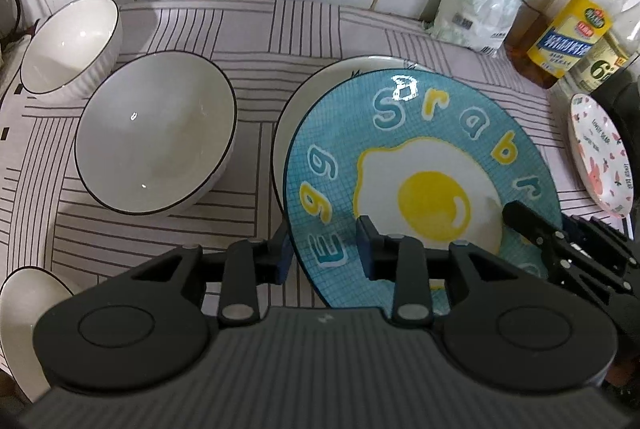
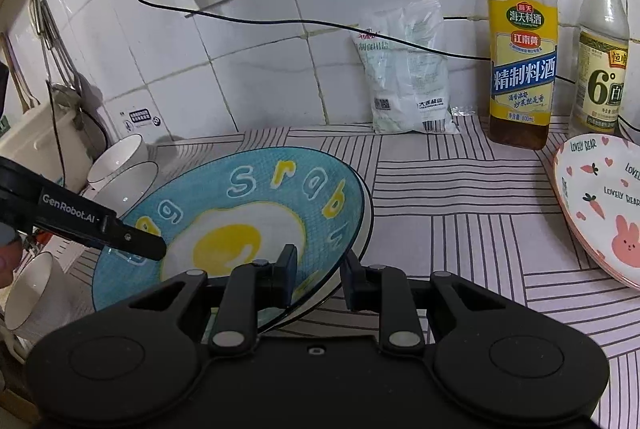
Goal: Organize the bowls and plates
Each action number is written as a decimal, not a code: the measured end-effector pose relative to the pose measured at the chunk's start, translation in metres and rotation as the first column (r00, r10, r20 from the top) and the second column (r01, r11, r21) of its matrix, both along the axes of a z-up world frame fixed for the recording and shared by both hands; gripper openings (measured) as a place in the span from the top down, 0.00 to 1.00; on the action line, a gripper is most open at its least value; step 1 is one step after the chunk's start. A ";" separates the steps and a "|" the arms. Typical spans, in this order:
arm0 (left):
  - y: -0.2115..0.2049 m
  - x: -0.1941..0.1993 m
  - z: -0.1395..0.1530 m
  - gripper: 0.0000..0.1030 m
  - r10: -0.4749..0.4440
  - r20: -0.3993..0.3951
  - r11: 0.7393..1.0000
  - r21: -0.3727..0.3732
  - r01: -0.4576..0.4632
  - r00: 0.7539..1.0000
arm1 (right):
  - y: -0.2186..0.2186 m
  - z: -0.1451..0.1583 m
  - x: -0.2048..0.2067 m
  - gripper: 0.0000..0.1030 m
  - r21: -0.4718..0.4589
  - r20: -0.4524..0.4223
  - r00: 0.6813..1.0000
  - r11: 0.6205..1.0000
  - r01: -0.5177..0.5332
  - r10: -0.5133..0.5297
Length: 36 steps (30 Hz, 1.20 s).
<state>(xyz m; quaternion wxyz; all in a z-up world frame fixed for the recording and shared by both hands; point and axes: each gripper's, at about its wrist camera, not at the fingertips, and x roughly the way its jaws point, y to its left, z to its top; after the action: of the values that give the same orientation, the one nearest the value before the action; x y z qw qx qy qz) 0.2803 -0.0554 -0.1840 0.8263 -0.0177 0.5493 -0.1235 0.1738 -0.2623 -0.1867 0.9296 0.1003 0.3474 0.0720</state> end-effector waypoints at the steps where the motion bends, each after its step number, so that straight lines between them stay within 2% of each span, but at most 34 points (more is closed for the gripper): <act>1: 0.000 0.002 -0.002 0.70 -0.001 -0.009 1.000 0.007 0.001 1.000 | 0.001 0.000 0.001 0.73 -0.010 -0.003 1.000 1.000 -0.001 0.001; 13: 0.001 0.008 -0.016 0.70 0.031 -0.021 0.999 0.026 -0.030 0.999 | 0.021 0.004 0.014 0.73 -0.132 -0.028 1.000 0.991 -0.015 0.011; 17: -0.002 0.009 -0.018 0.70 0.032 -0.006 0.999 0.033 -0.031 0.999 | 0.019 0.003 0.016 0.73 -0.122 -0.025 1.000 0.992 -0.003 0.000; 23: -0.006 0.010 -0.020 0.70 0.027 0.011 0.998 0.054 -0.027 1.000 | 0.025 0.001 0.021 0.73 -0.172 -0.046 0.999 0.985 -0.005 -0.002; 32: -0.011 0.011 -0.021 0.70 0.028 0.029 0.995 0.095 -0.031 0.999 | 0.040 0.000 0.030 0.66 -0.272 -0.086 0.993 0.961 0.056 -0.082; 36: -0.013 0.013 -0.021 0.70 0.023 0.030 0.994 0.107 -0.026 0.999 | 0.049 -0.006 0.029 0.64 -0.333 -0.059 0.992 0.939 0.086 -0.112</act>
<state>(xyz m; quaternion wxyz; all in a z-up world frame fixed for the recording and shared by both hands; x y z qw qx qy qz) 0.2931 -0.0680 -0.2046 0.8354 0.0218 0.5428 -0.0838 0.2030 -0.2132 -0.1927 0.9216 -0.0364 0.3847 -0.0380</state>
